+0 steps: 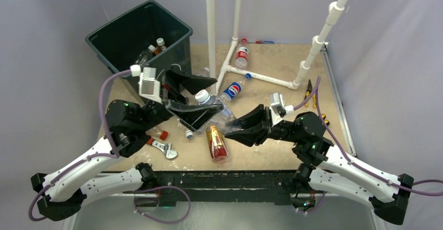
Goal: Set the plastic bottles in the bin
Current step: Pick up the plastic bottle at the center of the board, then place the plastic bottle in the trash bin.
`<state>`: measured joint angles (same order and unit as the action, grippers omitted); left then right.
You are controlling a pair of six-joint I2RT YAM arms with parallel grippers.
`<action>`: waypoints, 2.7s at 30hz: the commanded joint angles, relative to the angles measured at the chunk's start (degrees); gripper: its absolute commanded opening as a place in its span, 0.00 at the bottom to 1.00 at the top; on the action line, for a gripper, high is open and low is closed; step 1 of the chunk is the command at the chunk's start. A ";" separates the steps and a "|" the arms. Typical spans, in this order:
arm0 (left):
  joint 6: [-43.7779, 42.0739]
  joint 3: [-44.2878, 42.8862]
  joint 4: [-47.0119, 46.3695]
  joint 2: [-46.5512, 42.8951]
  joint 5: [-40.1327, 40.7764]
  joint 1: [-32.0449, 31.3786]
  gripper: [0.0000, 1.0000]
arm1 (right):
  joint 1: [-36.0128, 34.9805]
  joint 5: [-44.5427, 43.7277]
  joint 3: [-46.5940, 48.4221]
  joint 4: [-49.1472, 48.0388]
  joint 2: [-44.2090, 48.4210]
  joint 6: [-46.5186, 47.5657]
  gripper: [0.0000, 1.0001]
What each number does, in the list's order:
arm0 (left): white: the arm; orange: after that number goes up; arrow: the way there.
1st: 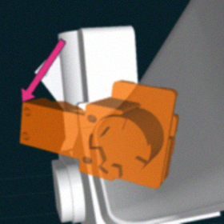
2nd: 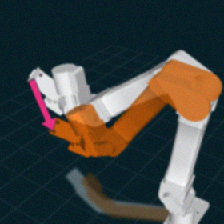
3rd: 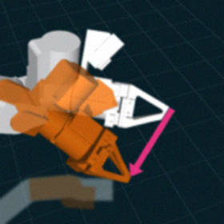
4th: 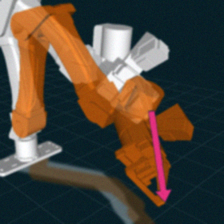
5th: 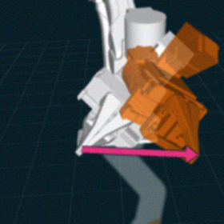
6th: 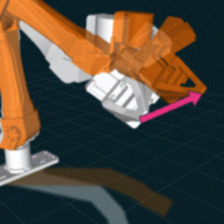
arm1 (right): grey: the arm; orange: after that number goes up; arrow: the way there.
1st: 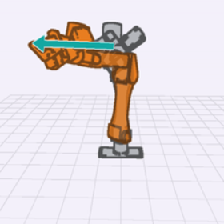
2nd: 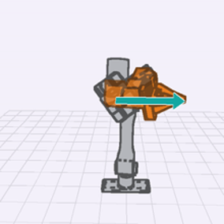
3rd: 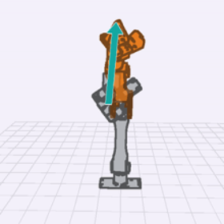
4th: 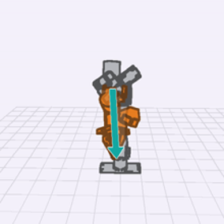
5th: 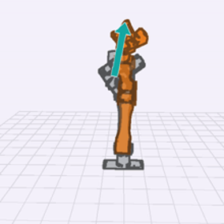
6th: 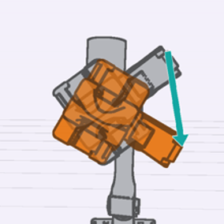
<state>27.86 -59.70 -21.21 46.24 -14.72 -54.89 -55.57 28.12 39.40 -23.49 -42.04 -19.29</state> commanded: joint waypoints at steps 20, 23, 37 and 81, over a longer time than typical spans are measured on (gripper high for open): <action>2.14 1.01 0.60 0.24 -4.40 -0.22 0.57 | -0.06 -0.17 -0.89 -3.26 0.38 0.03 0.02; 2.75 1.70 0.03 0.27 -4.79 -0.23 0.64 | -0.06 -0.25 -1.03 -3.55 0.41 0.00 0.02; 1.23 1.44 0.45 -0.64 -1.09 -0.21 0.00 | -0.06 -1.15 -0.86 -1.73 1.39 -2.82 0.89; -19.79 -39.77 12.92 43.87 45.28 44.76 0.00 | 0.02 -19.80 -8.31 21.45 21.65 -3.18 0.99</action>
<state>3.07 -99.11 -5.82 87.09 33.08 -10.74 -55.55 11.60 32.67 -0.82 -21.43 -21.89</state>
